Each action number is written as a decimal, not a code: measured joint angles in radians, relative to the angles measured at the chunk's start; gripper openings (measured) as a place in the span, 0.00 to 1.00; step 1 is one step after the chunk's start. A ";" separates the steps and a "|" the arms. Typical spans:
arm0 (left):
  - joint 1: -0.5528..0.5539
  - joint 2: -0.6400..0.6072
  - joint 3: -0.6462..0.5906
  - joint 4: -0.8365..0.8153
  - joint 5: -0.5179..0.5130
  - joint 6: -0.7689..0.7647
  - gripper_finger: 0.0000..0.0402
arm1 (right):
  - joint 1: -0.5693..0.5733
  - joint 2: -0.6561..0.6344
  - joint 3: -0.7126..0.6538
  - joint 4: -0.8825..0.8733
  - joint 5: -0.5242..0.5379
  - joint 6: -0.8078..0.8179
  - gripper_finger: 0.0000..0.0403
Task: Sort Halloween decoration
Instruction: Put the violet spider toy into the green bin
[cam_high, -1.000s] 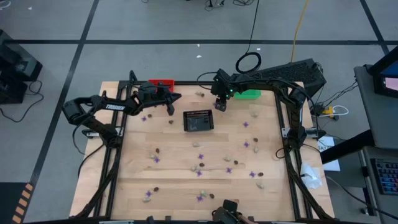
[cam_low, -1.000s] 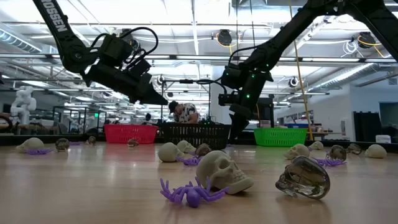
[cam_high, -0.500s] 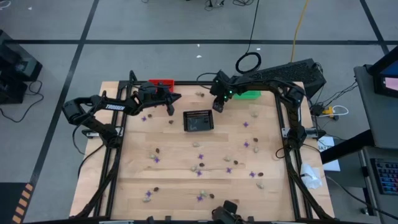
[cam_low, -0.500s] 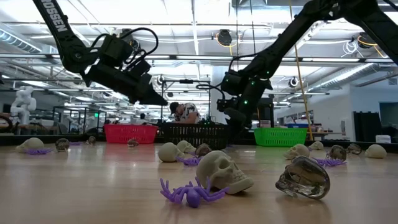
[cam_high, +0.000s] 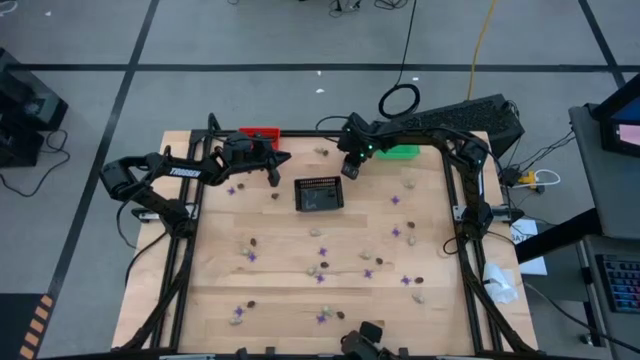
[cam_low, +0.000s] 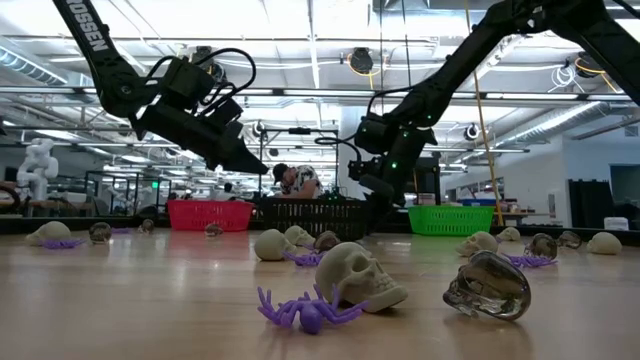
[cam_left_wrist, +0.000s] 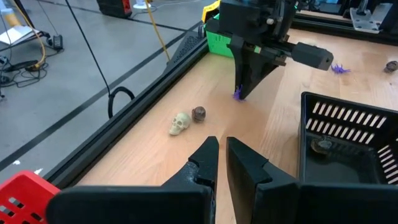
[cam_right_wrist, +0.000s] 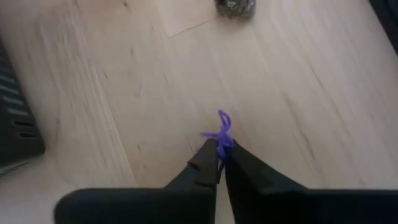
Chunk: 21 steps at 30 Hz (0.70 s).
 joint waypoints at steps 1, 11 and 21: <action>0.000 0.000 0.000 0.000 0.000 0.000 0.06 | 0.000 0.001 0.007 -0.004 0.000 -0.008 0.02; 0.000 0.000 0.000 0.000 0.000 0.003 0.06 | -0.006 -0.047 0.075 -0.057 -0.002 -0.045 0.01; 0.000 0.000 0.000 -0.001 0.000 0.005 0.06 | -0.074 -0.267 0.077 -0.247 0.159 -0.031 0.00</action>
